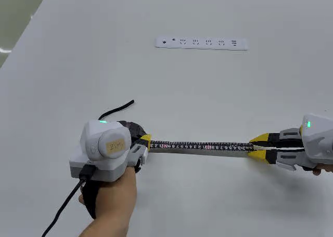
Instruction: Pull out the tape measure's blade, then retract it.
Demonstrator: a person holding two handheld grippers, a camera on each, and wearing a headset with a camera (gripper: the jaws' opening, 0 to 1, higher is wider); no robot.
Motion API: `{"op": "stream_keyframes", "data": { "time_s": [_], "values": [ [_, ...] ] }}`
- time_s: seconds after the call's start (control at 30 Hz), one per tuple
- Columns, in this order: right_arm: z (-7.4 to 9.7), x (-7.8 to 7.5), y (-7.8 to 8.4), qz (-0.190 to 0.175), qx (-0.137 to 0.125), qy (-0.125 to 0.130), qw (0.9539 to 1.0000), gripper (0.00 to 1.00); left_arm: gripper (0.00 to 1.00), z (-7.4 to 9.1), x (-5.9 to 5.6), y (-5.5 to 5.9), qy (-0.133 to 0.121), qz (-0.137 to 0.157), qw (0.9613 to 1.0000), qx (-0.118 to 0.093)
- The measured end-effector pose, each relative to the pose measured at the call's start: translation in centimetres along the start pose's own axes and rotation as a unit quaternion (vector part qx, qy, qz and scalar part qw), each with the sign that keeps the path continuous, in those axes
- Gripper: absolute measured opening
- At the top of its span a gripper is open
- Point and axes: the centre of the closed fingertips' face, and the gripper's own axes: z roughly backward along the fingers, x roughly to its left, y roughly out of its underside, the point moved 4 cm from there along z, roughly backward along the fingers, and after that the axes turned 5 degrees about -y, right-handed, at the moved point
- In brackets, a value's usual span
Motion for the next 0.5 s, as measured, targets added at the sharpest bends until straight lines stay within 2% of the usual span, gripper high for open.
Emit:
{"op": "stream_keyframes", "data": {
  "time_s": [0.5],
  "values": [
    [-0.11, 0.07, -0.37, 0.008, -0.001, -0.001, 1.0, 0.11, 0.56, -0.01, 0.17, -0.05, 0.001, 0.005, 1.0, 0.0]
  ]
}}
